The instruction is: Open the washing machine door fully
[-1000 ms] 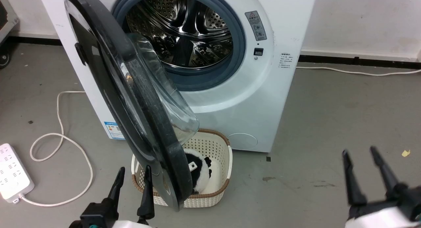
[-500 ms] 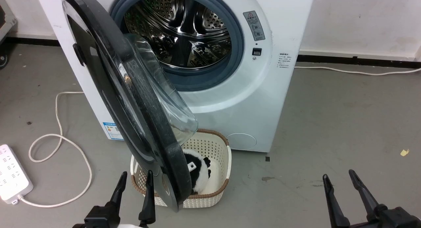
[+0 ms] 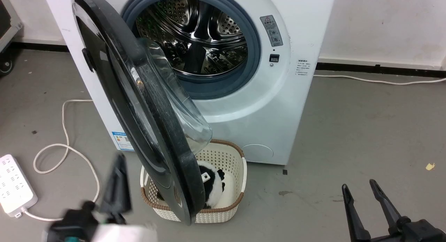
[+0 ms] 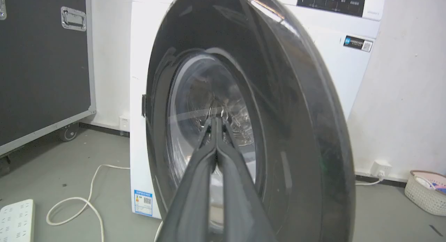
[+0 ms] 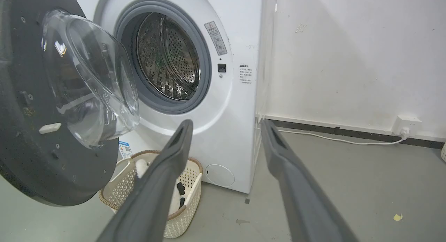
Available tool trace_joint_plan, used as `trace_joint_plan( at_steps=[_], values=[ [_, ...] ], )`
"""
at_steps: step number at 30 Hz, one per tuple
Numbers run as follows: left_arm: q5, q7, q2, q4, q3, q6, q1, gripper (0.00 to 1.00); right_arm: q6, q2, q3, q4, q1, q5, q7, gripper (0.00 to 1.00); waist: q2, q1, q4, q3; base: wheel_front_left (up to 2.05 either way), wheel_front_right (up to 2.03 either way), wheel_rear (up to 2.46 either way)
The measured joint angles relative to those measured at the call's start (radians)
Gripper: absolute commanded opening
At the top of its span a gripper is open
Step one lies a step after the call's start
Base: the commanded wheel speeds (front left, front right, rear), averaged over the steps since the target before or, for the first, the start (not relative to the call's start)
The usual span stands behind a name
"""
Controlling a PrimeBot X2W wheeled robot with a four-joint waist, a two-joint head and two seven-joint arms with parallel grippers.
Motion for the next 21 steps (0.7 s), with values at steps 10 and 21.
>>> trace_joint_plan(
  at_steps=[10,21],
  values=[
    [-0.026,-0.001,0.000,-0.284,0.028,0.047,-0.118,0.00,0.000,0.001,0.003,0.000,-0.001,0.000,0.000,1.00,0.0000,0.0000,-0.011,-0.005,0.00,0.00,0.00],
    [-0.011,0.105,-0.001,-0.235,-0.280,0.024,-0.115,0.00,0.000,0.002,-0.001,0.001,-0.002,0.018,0.000,1.00,0.0000,0.0000,-0.039,0.005,0.00,0.00,0.00]
  ],
)
